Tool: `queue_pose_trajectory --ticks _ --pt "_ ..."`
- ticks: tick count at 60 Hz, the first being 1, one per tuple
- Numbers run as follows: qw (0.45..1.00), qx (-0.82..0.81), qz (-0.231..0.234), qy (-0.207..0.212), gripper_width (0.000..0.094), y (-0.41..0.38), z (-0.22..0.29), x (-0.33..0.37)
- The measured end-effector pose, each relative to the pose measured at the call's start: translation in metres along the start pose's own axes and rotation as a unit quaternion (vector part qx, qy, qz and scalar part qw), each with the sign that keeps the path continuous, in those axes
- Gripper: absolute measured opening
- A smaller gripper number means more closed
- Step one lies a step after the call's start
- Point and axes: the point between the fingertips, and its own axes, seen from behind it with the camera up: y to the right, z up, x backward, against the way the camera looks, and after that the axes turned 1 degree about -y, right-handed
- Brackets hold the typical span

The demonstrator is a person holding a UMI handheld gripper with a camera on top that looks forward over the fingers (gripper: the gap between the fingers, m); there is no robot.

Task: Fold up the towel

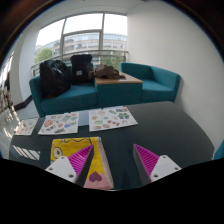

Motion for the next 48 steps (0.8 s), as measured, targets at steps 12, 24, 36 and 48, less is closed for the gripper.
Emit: queue_pose_trajectory --ticks 12,24,36,48 --pt "0.996 0.001 0.054 0.065 0.0838 -0.027 0.057 0.127" --pt "0.991 0.023 0.092 0.098 0.0840 -0.085 0.023 0.211" --pt "0.986 0.029 0.132 0.100 0.0847 -0.133 -0.013 0.267" --pt "0.981 0.054 0.148 0.112 0.0853 -0.147 -0.029 0.304"
